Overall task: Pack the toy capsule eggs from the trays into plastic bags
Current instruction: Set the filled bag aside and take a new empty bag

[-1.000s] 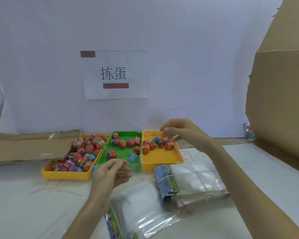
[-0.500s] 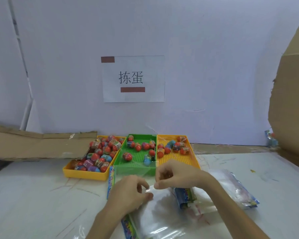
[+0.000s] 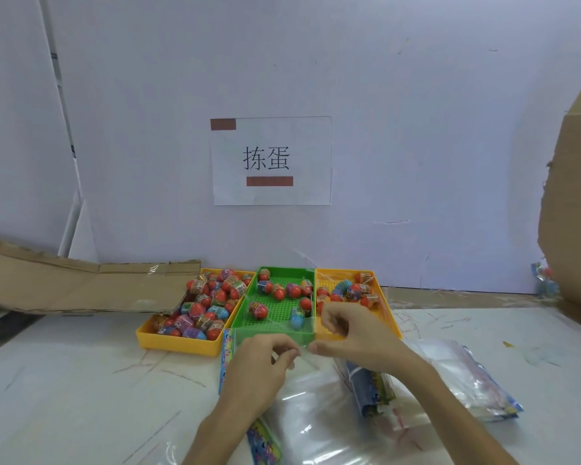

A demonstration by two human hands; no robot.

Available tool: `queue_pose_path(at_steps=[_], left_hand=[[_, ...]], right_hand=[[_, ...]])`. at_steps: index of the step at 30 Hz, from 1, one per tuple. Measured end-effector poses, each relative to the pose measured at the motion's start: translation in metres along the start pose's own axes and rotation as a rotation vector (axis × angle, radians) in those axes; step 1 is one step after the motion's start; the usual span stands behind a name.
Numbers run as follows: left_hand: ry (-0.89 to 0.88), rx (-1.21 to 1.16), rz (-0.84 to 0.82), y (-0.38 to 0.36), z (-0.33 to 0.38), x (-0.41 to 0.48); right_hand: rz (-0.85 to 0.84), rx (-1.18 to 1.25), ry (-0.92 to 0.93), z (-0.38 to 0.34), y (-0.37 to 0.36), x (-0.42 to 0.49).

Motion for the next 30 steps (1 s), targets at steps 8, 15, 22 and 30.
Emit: queue_pose_path(at_steps=[8, 15, 22, 30], left_hand=[[-0.031, -0.102, 0.124, 0.008, -0.003, 0.0], [0.106, -0.145, 0.268, 0.019, -0.009, -0.003], [0.265, -0.613, 0.209, 0.019, -0.019, 0.002], [0.294, -0.854, 0.262, 0.023, -0.011, 0.001]], right_hand=[[-0.012, -0.066, -0.047, 0.004, -0.002, 0.0], [0.152, -0.027, -0.005, 0.002, 0.003, 0.001], [0.361, 0.263, 0.017, -0.005, 0.025, 0.0], [0.266, 0.569, -0.115, -0.003, 0.019, 0.0]])
Point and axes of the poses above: each hand's wrist, its own x-axis towards the middle knuckle, its own y-axis out of the back of the hand, z = x × y, the point moved 4 cm from there along x, towards the middle knuckle, and after that the axes turned 11 degrees about x, right-handed, at the moved point
